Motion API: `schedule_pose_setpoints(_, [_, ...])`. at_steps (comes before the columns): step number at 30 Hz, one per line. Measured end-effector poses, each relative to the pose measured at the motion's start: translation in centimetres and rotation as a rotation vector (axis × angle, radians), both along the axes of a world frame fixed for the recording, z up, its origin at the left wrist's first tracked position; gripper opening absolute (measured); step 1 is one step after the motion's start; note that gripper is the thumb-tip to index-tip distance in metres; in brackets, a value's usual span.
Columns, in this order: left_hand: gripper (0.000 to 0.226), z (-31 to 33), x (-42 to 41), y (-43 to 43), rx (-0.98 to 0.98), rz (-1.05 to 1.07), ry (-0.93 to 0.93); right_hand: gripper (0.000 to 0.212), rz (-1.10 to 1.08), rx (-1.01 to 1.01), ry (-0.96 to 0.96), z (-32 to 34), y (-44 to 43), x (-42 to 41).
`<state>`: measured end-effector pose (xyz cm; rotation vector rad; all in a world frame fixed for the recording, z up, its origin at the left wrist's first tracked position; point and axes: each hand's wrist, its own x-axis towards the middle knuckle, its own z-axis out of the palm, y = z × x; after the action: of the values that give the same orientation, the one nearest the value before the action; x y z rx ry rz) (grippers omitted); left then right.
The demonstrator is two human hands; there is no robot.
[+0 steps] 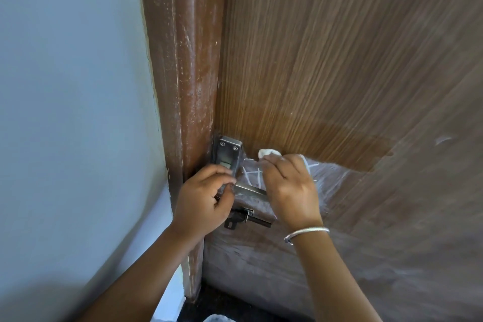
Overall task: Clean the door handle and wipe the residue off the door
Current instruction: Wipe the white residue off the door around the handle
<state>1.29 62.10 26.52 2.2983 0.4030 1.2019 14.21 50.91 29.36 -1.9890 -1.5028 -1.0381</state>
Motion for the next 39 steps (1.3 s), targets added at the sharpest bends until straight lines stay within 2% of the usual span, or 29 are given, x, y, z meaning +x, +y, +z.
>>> schedule_pose_setpoints(7, [0.025, 0.0, 0.0, -0.1, -0.025, 0.002, -0.006, 0.011, -0.137, 0.358, 0.125, -1.1, -5.1, 2.3])
schedule_pose_setpoints(10, [0.024, 0.0, 0.2, -0.2, -0.023, 0.009, -0.018, 0.012, -0.166, 0.442, 0.169, -1.4, -5.5, 2.4])
schedule_pose_setpoints(13, [0.024, -0.1, 0.2, -0.2, -0.013, 0.015, -0.028, 0.013, -0.137, 0.4, 0.139, -1.0, -4.3, 1.7])
schedule_pose_setpoints(18, [0.026, 0.0, 0.1, -0.2, 0.002, 0.011, -0.021, 0.016, -0.052, 0.166, 0.082, 0.1, -0.3, -0.2])
schedule_pose_setpoints(22, [0.027, 0.2, -0.1, -0.2, 0.016, 0.0, -0.005, 0.015, -0.054, 0.138, 0.097, 0.4, -0.1, -0.3])
schedule_pose_setpoints(25, [0.028, 0.4, -0.2, -0.1, 0.002, -0.003, 0.002, 0.011, -0.096, 0.312, 0.298, 0.4, -2.5, 0.7])
schedule_pose_setpoints(28, [0.027, 0.3, 0.0, -0.2, -0.016, 0.005, -0.002, 0.012, -0.202, 0.49, 0.251, 0.1, -5.9, 2.2])
schedule_pose_setpoints(32, [0.025, 0.0, 0.3, -0.3, -0.03, 0.028, -0.024, 0.012, -0.364, 0.713, 0.342, -0.4, -8.1, 2.9])
schedule_pose_setpoints(35, [0.025, -0.1, 0.4, -0.3, -0.026, 0.029, -0.02, 0.013, -0.334, 0.65, 0.295, -1.1, -7.5, 2.7])
schedule_pose_setpoints(39, [0.025, -0.1, 0.2, -0.2, -0.016, 0.016, -0.015, 0.019, -0.243, 0.291, 0.262, -3.2, -4.8, 0.9])
